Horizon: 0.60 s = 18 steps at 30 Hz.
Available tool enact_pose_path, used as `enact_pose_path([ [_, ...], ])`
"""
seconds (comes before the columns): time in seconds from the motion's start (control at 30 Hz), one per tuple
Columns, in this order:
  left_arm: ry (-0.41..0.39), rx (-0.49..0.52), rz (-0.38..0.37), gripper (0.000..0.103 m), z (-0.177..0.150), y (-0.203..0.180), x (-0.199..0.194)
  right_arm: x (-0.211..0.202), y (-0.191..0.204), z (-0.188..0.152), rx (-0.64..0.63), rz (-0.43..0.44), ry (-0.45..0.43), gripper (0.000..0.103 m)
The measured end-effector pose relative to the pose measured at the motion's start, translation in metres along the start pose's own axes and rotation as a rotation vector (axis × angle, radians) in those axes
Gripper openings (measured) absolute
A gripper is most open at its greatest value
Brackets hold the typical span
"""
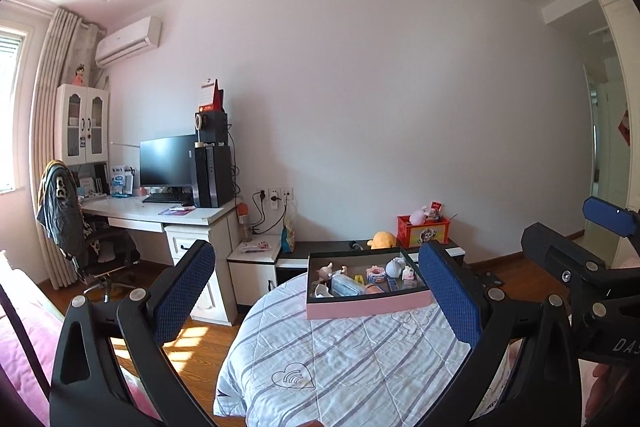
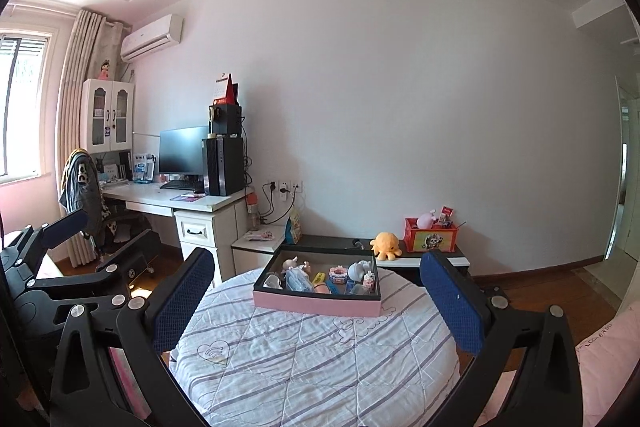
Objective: Organize rigid objects
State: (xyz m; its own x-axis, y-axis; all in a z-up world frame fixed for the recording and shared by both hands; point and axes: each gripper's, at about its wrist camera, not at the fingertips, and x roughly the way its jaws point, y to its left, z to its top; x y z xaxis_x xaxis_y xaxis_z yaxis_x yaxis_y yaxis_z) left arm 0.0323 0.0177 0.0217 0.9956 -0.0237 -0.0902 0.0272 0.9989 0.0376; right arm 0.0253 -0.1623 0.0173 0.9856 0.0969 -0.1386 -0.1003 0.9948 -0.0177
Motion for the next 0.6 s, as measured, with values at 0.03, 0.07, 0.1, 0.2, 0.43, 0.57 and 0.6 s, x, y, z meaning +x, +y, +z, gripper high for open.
enact_pose_path([
  [0.03,-0.006,0.005,0.005,0.103,0.002,0.0,-0.003,-0.004,0.002,0.001,-0.003,-0.006,-0.011,0.103],
  [0.07,-0.015,0.006,0.01,0.103,0.003,0.0,-0.007,-0.008,0.003,0.002,-0.005,-0.008,-0.021,0.103],
  [0.1,-0.026,0.007,0.014,0.103,0.005,0.0,-0.01,-0.011,0.003,0.003,-0.006,-0.01,-0.033,0.103],
  [0.2,-0.06,0.006,0.025,0.103,0.011,0.002,-0.019,-0.02,0.004,0.007,-0.007,-0.011,-0.063,0.103],
  [0.43,-0.076,0.018,0.024,0.103,0.022,0.002,-0.018,-0.021,0.005,0.019,-0.016,-0.017,-0.101,0.103],
  [0.57,-0.089,0.016,0.018,0.103,0.03,0.002,-0.01,-0.014,0.006,0.027,-0.025,-0.019,-0.12,0.103],
  [0.6,-0.093,0.016,0.02,0.103,0.032,0.001,-0.006,-0.012,0.006,0.029,-0.028,-0.024,-0.13,0.103],
])
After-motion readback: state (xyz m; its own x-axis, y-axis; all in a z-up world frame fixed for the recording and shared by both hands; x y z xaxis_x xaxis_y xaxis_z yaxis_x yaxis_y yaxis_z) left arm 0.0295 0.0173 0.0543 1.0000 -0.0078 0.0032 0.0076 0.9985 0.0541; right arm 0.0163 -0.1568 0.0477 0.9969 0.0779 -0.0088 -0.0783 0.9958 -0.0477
